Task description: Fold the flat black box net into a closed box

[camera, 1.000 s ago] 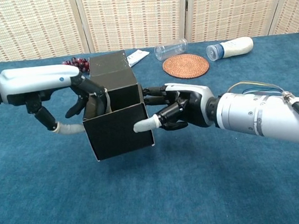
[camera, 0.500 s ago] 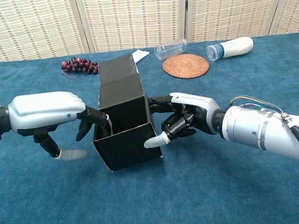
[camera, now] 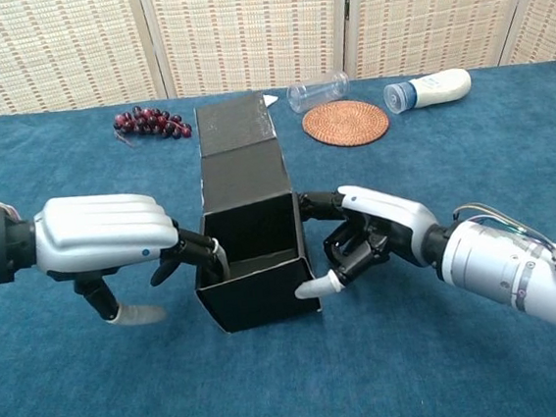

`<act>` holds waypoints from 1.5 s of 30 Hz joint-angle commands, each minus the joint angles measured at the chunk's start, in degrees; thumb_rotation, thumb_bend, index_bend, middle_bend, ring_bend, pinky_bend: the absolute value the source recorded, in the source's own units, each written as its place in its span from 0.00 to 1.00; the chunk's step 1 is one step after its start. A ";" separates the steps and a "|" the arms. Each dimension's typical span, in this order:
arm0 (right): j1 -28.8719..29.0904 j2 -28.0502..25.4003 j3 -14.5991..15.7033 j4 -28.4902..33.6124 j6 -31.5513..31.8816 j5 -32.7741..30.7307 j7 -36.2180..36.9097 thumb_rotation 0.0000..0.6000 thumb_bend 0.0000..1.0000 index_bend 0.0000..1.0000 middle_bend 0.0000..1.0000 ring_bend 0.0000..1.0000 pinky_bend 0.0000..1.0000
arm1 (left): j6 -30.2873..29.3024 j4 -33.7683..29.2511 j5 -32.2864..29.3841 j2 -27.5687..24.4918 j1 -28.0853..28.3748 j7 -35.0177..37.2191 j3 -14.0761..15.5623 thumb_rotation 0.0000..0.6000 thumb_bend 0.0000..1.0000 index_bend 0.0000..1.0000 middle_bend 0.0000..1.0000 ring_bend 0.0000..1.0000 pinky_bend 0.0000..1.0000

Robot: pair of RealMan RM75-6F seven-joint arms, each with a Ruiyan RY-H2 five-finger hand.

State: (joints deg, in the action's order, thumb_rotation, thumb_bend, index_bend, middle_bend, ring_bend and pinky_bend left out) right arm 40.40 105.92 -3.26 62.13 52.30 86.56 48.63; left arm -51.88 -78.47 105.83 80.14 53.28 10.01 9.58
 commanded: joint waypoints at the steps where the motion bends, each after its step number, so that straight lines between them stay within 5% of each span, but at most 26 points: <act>1: -0.51 0.33 0.29 -0.57 0.75 0.16 -0.10 1.00 0.37 0.40 0.40 0.79 1.00 | 0.47 -0.09 -0.15 0.41 0.42 -0.02 0.00 1.00 0.36 0.28 0.23 0.53 0.41; 8: -1.32 0.96 0.65 -1.86 1.62 0.19 0.46 1.00 0.38 0.40 0.40 0.79 1.00 | 0.12 1.21 0.27 1.58 0.72 -1.65 -0.02 1.00 0.36 0.30 0.23 0.53 0.40; 25: -1.87 1.28 0.71 -2.72 2.80 0.67 2.09 1.00 0.38 0.40 0.40 0.79 1.00 | -2.45 3.14 1.56 2.66 0.66 -3.15 0.79 1.00 0.36 0.42 0.41 0.53 0.38; 29: -1.98 1.31 0.19 -2.80 3.72 0.69 2.41 1.00 0.38 0.40 0.40 0.79 1.00 | -3.20 2.48 0.60 1.69 -0.07 -4.23 0.48 1.00 0.36 0.34 0.29 0.48 0.37; 35: -2.13 1.35 -1.11 -2.38 4.50 -0.18 2.49 1.00 0.38 0.40 0.39 0.79 1.00 | -5.51 -0.22 -1.99 -1.58 -2.47 -7.32 -0.52 1.00 0.36 0.25 0.17 0.24 0.36; 45: -1.76 3.15 -2.53 -2.50 4.55 -1.24 0.65 1.00 0.38 0.40 0.37 0.78 1.00 | -10.06 -4.96 -5.42 -7.66 -7.42 -11.30 -1.35 1.00 0.36 0.22 0.13 0.21 0.36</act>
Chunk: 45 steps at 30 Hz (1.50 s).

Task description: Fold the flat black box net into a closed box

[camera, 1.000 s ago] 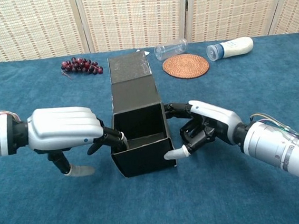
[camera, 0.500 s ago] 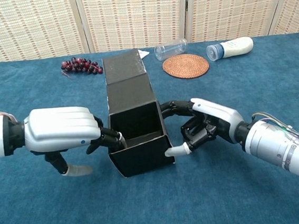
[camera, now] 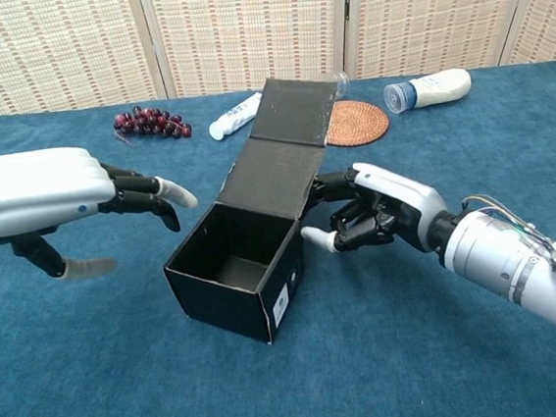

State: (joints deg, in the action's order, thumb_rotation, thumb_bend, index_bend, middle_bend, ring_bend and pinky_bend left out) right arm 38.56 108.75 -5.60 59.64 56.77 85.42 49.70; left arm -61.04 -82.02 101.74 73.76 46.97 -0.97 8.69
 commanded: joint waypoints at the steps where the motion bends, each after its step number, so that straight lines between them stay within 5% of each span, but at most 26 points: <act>1: 0.09 0.36 -0.21 0.10 0.15 -0.06 -0.63 1.00 0.38 0.40 0.37 0.78 1.00 | -1.33 -1.96 -1.85 -1.74 -1.62 0.03 -0.58 1.00 0.36 0.22 0.13 0.21 0.36; 8: -0.20 -2.42 -0.09 4.25 -0.10 -0.11 -1.53 1.00 0.38 0.28 0.30 0.75 1.00 | -0.45 -5.34 -8.05 -3.18 -4.22 11.65 -1.56 1.00 0.25 0.01 0.02 0.16 0.36; 17: -0.07 -12.91 -0.51 16.84 -3.71 -1.99 -2.82 1.00 0.30 0.13 0.22 0.72 1.00 | 6.31 -0.50 -10.35 0.95 -3.28 42.58 -1.60 1.00 0.14 0.00 0.00 0.08 0.36; 27: 0.04 -18.44 -2.42 22.81 -5.24 -3.20 2.47 1.00 0.20 0.10 0.22 0.72 1.00 | 6.11 10.07 -8.42 10.77 -3.23 54.73 -2.36 1.00 0.14 0.00 0.00 0.06 0.33; 45: 1.08 -20.71 -4.20 24.73 -6.75 -4.62 3.69 1.00 0.18 0.08 0.22 0.72 1.00 | 4.72 20.26 -2.95 18.82 0.23 73.83 -0.42 1.00 0.14 0.00 0.00 0.03 0.28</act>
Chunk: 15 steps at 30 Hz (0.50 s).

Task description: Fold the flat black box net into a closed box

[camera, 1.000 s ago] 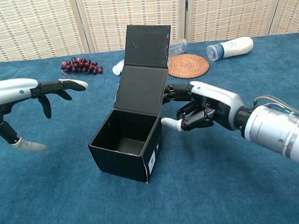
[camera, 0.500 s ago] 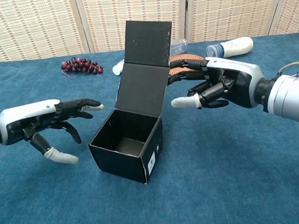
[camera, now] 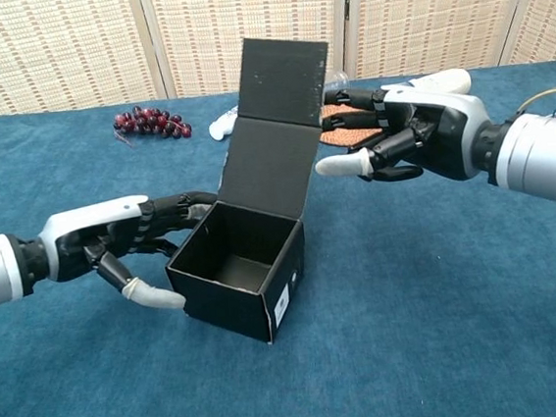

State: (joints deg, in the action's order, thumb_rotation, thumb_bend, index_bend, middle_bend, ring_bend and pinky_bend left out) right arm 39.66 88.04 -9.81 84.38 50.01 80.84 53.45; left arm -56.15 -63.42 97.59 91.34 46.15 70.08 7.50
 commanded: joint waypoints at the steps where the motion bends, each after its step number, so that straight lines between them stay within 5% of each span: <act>1: -0.08 0.02 0.02 -0.08 0.13 -0.08 -0.33 1.00 0.18 0.08 0.22 0.72 1.00 | -0.27 2.35 1.48 1.69 1.34 4.05 0.97 1.00 0.14 0.00 0.00 0.03 0.28; 15: -0.82 0.50 0.54 -1.19 0.32 -0.66 -1.12 1.00 0.18 0.08 0.22 0.72 1.00 | -2.13 8.67 2.48 5.82 2.14 11.08 2.89 1.00 0.14 0.07 0.02 0.03 0.27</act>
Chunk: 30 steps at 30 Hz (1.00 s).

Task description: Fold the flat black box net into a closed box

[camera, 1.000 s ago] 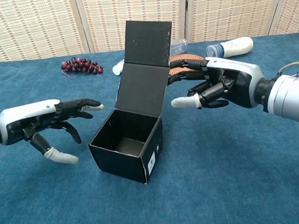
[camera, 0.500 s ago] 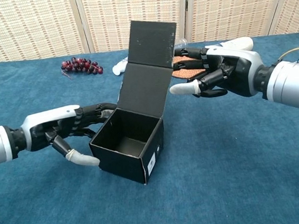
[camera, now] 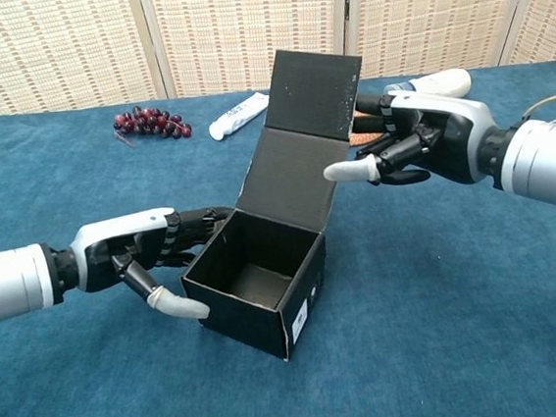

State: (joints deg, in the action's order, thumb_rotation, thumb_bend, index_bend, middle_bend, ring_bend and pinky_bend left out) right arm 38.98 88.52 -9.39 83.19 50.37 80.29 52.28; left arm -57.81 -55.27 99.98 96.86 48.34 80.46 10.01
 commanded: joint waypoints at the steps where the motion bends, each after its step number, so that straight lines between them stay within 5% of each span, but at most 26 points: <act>1: -0.21 0.06 0.15 0.11 -0.19 -0.26 0.41 1.00 0.18 0.08 0.22 0.72 1.00 | -0.75 0.63 0.08 0.24 -0.14 1.27 0.59 1.00 0.14 0.07 0.02 0.03 0.27; 19: 5.49 6.74 -2.93 -5.24 -6.33 -2.07 -1.67 1.00 0.18 0.08 0.22 0.72 1.00 | -3.06 -0.97 0.18 -2.86 -1.20 5.32 3.48 1.00 0.14 0.00 0.00 0.02 0.25; 30: 5.59 6.19 -3.27 -5.14 -6.50 -2.37 -1.55 1.00 0.18 0.08 0.23 0.72 1.00 | -3.36 -0.04 -0.24 -1.04 -1.64 4.66 3.12 1.00 0.14 0.00 0.00 0.02 0.25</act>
State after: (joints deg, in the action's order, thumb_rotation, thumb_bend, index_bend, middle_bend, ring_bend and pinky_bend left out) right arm 44.64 94.78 -12.70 77.99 43.82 77.92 50.72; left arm -61.23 -55.47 99.81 95.61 46.72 85.33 13.24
